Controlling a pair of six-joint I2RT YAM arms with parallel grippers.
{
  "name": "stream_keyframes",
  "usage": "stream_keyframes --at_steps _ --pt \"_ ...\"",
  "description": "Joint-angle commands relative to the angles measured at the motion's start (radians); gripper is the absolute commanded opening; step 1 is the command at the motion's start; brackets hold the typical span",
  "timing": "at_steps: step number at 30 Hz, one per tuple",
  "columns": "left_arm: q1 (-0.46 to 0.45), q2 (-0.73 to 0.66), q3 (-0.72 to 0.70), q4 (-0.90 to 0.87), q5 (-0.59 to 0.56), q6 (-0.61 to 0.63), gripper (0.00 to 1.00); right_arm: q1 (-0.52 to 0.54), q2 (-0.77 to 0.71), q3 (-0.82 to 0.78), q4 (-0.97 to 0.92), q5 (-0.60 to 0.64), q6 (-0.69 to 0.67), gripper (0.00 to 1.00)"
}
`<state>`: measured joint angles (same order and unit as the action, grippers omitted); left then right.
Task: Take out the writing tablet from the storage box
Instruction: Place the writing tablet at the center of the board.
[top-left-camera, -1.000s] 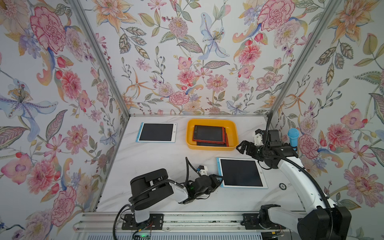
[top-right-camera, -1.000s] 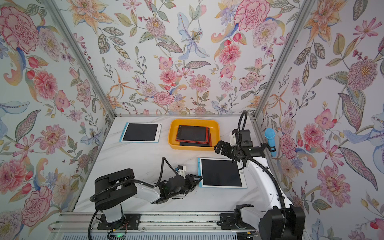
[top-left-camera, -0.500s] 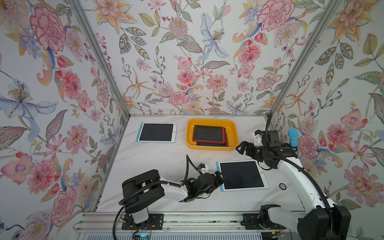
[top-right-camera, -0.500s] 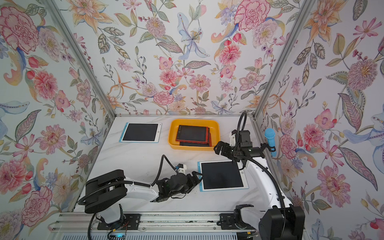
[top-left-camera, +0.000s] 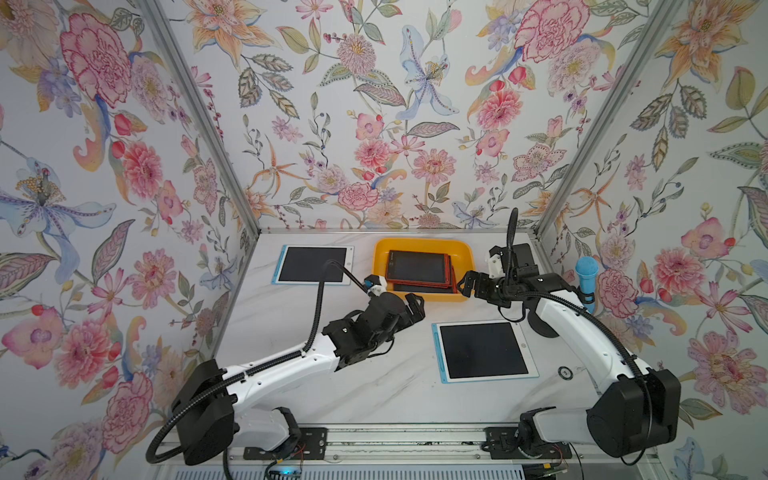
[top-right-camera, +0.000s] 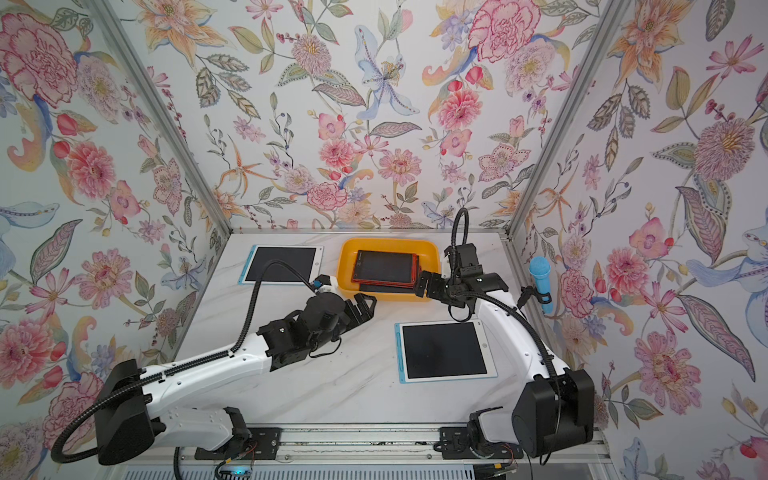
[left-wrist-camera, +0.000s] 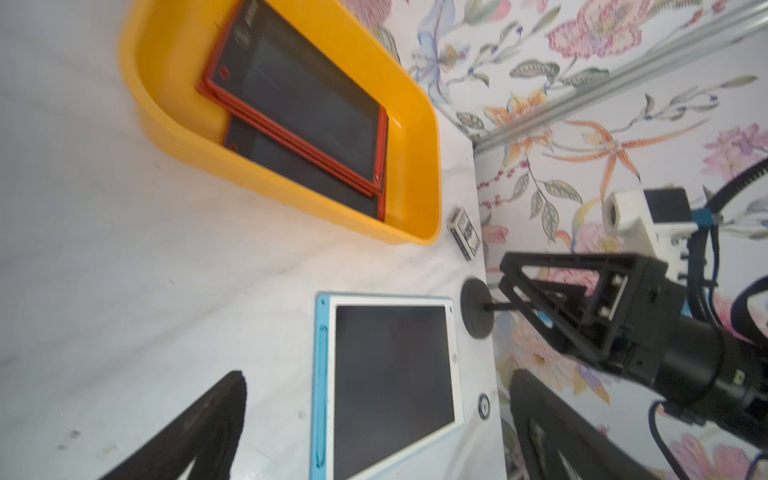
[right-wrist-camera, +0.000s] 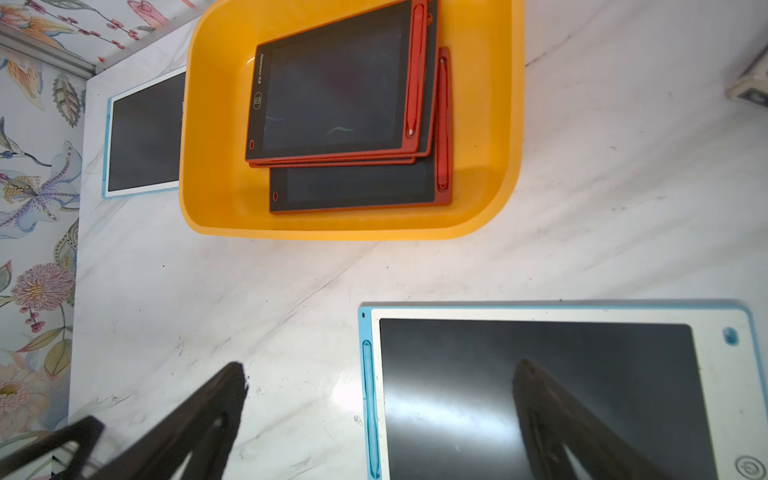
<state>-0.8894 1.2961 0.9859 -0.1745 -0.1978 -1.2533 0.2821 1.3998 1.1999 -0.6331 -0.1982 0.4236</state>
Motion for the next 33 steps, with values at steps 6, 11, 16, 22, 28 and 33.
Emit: stream_keyframes --at_steps 6,11,16,22,28,33 --pt "0.326 0.050 0.141 -0.299 0.122 0.482 1.00 0.041 0.192 0.159 0.013 0.095 0.019 0.98" --pt "0.368 0.173 0.261 -0.348 0.090 0.645 1.00 0.043 0.303 0.236 0.026 0.108 0.017 0.98" --pt "0.387 0.258 0.306 -0.278 0.106 0.688 0.99 0.039 0.439 0.352 0.027 0.091 -0.002 0.96" --pt "0.436 0.428 0.383 -0.237 0.178 0.709 0.96 0.036 0.610 0.480 0.050 0.142 -0.049 0.83" --pt "0.471 0.540 0.463 -0.221 0.214 0.727 0.92 0.019 0.737 0.592 0.050 0.118 -0.055 0.80" --pt "0.489 0.594 0.477 -0.187 0.247 0.727 0.90 0.011 0.797 0.628 0.049 0.121 -0.055 0.79"
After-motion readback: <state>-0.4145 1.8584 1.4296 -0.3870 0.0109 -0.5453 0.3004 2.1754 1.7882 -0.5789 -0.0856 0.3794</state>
